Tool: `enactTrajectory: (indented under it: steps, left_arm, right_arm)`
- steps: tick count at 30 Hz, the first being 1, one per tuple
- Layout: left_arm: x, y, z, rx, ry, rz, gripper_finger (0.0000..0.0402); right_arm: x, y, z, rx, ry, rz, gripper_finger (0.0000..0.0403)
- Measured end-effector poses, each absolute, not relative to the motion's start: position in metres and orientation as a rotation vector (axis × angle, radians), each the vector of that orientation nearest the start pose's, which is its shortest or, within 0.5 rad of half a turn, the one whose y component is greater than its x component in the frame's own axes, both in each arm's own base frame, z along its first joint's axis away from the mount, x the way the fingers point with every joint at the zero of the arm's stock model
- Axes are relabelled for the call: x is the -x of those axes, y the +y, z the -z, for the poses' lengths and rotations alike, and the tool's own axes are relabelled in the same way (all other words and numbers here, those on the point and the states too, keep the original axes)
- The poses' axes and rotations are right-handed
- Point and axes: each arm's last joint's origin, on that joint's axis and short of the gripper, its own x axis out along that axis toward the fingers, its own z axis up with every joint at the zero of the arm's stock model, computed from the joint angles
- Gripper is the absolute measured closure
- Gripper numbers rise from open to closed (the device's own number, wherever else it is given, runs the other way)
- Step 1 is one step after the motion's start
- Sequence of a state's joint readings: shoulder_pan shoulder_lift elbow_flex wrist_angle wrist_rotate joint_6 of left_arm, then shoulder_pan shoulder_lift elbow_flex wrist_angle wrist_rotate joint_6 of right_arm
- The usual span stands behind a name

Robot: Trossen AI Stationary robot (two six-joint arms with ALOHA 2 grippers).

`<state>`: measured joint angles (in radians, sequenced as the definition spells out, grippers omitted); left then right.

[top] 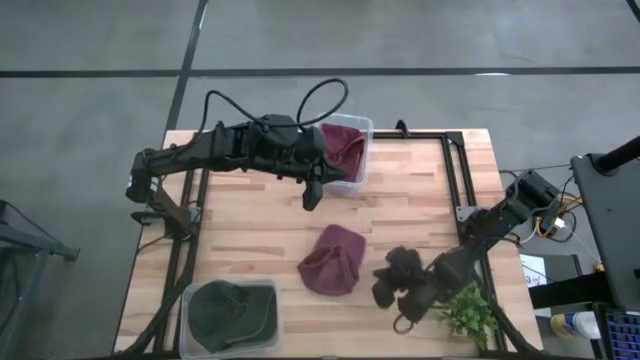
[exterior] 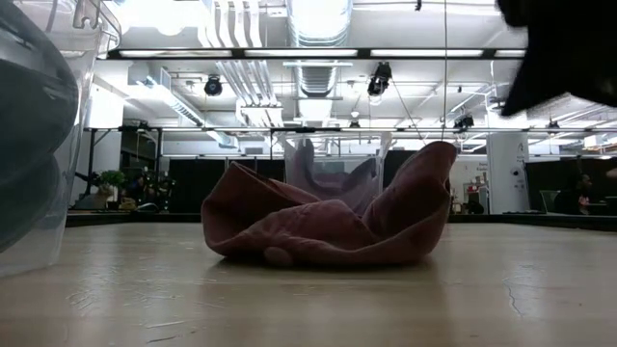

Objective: Pick & Place hat
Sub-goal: Put the red cap into the top transparent bin

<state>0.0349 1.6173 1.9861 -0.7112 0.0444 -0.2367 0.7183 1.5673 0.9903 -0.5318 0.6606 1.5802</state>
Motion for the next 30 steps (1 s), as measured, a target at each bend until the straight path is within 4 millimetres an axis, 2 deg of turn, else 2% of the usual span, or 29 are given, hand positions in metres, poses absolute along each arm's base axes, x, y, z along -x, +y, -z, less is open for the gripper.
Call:
enactTrajectory:
  steps: [2,5,12,18,23,30]
  left_arm:
    - [-0.331,0.01,-0.477,0.248,0.348,-0.032,0.0401]
    - [-0.332,0.01,-0.474,0.245,0.362,-0.033,0.0401]
    - [-0.336,0.01,-0.461,0.209,0.398,-0.03,0.0401]
    - [-0.337,0.01,-0.459,0.199,0.406,-0.028,0.0401]
    - [-0.336,0.01,-0.459,0.174,0.406,-0.023,0.0401]
    - [-0.336,0.01,-0.459,0.171,0.407,-0.022,0.0401]
  right_arm:
    - [-0.228,0.172,-0.195,-0.794,0.727,0.684,0.0391]
    - [-0.227,0.163,-0.188,-0.874,0.744,0.736,0.0372]
    - [-0.252,0.141,-0.182,-0.998,0.683,0.566,0.0284]
    - [-0.256,0.116,-0.166,-1.086,0.706,0.606,0.0223]
    - [-0.256,0.11,-0.16,-1.148,0.711,0.607,0.0215]
    - [-0.261,0.1,-0.15,-1.187,0.645,0.54,0.0236]
